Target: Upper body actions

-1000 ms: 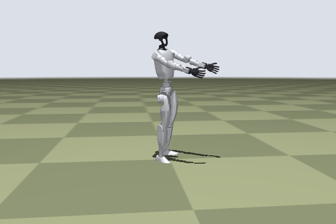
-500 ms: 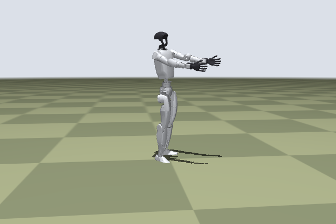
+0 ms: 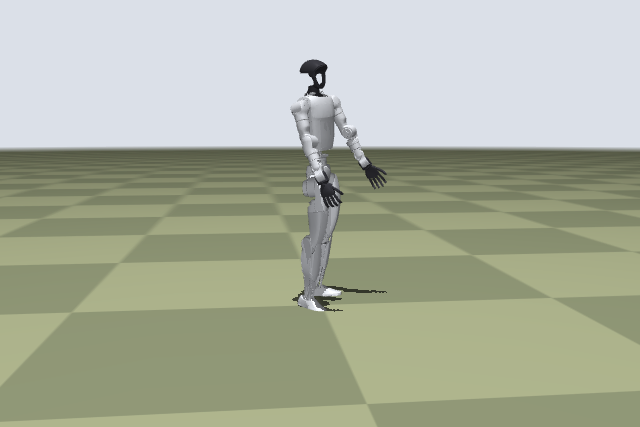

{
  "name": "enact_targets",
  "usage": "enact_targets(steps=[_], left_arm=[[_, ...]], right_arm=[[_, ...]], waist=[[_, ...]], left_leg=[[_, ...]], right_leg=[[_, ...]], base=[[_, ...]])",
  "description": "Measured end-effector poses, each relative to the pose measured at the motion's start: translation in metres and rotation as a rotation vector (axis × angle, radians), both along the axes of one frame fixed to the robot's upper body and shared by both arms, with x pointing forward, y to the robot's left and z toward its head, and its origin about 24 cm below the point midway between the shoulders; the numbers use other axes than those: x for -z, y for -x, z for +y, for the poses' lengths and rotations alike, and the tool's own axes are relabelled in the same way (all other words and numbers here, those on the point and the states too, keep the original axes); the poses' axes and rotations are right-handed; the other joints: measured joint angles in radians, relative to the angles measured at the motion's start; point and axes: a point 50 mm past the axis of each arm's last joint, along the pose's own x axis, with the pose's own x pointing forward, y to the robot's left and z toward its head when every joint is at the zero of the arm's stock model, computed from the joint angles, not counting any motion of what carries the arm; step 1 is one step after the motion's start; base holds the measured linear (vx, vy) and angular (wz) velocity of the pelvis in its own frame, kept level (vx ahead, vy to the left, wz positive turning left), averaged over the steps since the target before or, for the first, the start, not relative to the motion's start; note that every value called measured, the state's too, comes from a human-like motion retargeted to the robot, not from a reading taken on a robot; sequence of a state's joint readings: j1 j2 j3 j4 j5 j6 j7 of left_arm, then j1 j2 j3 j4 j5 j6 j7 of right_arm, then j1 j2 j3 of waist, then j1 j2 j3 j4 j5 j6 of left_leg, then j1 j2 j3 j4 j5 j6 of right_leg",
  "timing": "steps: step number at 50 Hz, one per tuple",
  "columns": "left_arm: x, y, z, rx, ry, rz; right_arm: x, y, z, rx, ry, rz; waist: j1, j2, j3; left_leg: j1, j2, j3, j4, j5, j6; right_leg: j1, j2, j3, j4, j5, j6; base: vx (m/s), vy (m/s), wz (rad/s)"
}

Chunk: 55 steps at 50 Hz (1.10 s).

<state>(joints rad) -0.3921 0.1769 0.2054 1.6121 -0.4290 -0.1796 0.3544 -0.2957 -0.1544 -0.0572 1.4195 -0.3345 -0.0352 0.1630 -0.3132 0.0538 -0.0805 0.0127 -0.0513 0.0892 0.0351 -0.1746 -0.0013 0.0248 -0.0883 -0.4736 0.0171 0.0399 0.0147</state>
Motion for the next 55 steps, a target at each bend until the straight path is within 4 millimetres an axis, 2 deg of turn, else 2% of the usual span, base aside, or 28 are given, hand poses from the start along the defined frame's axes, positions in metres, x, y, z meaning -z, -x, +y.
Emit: enact_targets(steps=[4,9,13,17,20,25,29,30,34,37,40,45,50,55], left_arm=[[0.019,0.045,-0.010,0.001,0.098,0.122],[0.037,0.097,-0.030,0.108,0.274,0.245],[0.043,0.139,-0.047,0.145,0.416,0.338],[0.045,0.176,-0.070,0.080,0.496,0.424],[0.044,0.194,-0.088,-0.019,0.531,0.466],[0.043,0.207,-0.108,0.010,0.614,0.486],[0.044,0.203,-0.109,0.223,0.665,0.501],[0.045,0.202,-0.108,0.289,0.655,0.524],[0.047,0.189,-0.081,0.555,0.483,0.607],[0.047,0.180,-0.066,0.656,0.391,0.611],[0.046,0.179,-0.061,0.646,0.387,0.600],[0.046,0.190,-0.068,0.522,0.448,0.586],[0.045,0.206,-0.077,0.556,0.499,0.629],[0.043,0.213,-0.093,0.403,0.577,0.609]], right_arm=[[0.017,0.059,-0.018,0.052,0.073,0.147],[0.027,0.119,-0.025,0.081,0.149,0.293],[0.030,0.155,-0.022,0.048,0.182,0.371],[0.030,0.185,-0.017,0.006,0.171,0.482],[0.030,0.199,-0.011,-0.021,0.134,0.565],[0.030,0.200,-0.011,0.012,0.135,0.589],[0.030,0.190,-0.015,-0.054,0.133,0.584],[0.030,0.189,-0.016,-0.083,0.137,0.586],[0.030,0.180,-0.019,-0.191,0.172,0.572],[0.030,0.175,-0.018,-0.266,0.201,0.553],[0.031,0.171,-0.014,-0.339,0.217,0.534],[0.032,0.170,-0.010,-0.388,0.219,0.538],[0.032,0.173,-0.010,-0.311,0.197,0.533],[0.031,0.179,-0.012,-0.172,0.162,0.535]], waist=[[0.020,-0.006,0.029],[0.027,-0.009,0.062],[0.016,-0.009,0.083],[0.017,-0.007,0.093],[0.110,-0.007,0.095],[0.103,-0.003,0.096],[0.003,-0.018,0.103],[-0.002,-0.023,0.104],[0.018,-0.010,0.103],[0.026,-0.012,0.096],[0.026,-0.015,0.090],[0.032,-0.021,0.082],[0.047,-0.019,0.079],[0.030,-0.008,0.076]], left_leg=[[-0.005,-0.005,-0.002,-0.001,0.003,0.001],[-0.009,-0.010,-0.005,0.000,0.007,0.002],[-0.007,-0.012,-0.005,-0.001,0.007,0.002],[-0.003,-0.012,0.003,-0.003,0.005,0.002],[0.010,0.004,0.102,-0.012,-0.008,-0.002],[0.006,0.005,0.096,-0.010,-0.007,-0.001],[-0.005,0.003,-0.002,0.004,0.005,-0.024],[-0.010,0.004,-0.007,0.009,0.010,-0.029],[-0.001,-0.004,0.009,-0.003,0.006,-0.005],[-0.003,-0.003,0.015,-0.004,0.006,-0.005],[-0.005,-0.003,0.016,-0.004,0.006,-0.005],[0.000,-0.001,0.034,-0.007,0.003,-0.005],[0.009,0.008,0.067,-0.009,-0.003,-0.008],[0.023,0.001,0.057,-0.021,-0.009,0.002]], right_leg=[[-0.003,-0.006,-0.001,0.000,0.002,0.002],[0.000,-0.011,-0.007,-0.002,0.000,0.003],[0.004,-0.014,-0.006,-0.003,0.000,0.004],[0.003,-0.014,0.003,-0.002,0.000,0.005],[-0.029,-0.001,0.104,0.030,-0.014,0.001],[-0.031,-0.008,0.100,0.027,-0.007,0.008],[-0.005,-0.044,0.003,0.007,0.011,0.018],[-0.004,-0.050,-0.001,0.002,0.018,0.018],[-0.007,-0.030,0.014,0.005,0.011,0.018],[-0.010,-0.026,0.019,0.004,0.010,0.015],[-0.010,-0.021,0.021,0.001,0.010,0.011],[-0.013,-0.006,0.037,-0.001,0.007,0.000],[-0.014,0.004,0.070,0.006,-0.001,-0.003],[-0.014,0.009,0.060,0.012,-0.009,-0.002]], base=[[0.00,0.08,0.05],[0.00,0.06,0.08],[0.00,0.01,0.01],[0.01,0.01,-0.10],[0.03,0.03,-1.47],[0.00,0.01,-0.03],[0.00,0.00,1.15],[0.00,0.00,0.00],[-0.01,-0.01,-0.15],[0.00,0.00,0.00],[0.00,0.00,0.00],[0.02,-0.02,-0.13],[0.03,-0.01,-0.26],[0.00,-0.01,0.01]])
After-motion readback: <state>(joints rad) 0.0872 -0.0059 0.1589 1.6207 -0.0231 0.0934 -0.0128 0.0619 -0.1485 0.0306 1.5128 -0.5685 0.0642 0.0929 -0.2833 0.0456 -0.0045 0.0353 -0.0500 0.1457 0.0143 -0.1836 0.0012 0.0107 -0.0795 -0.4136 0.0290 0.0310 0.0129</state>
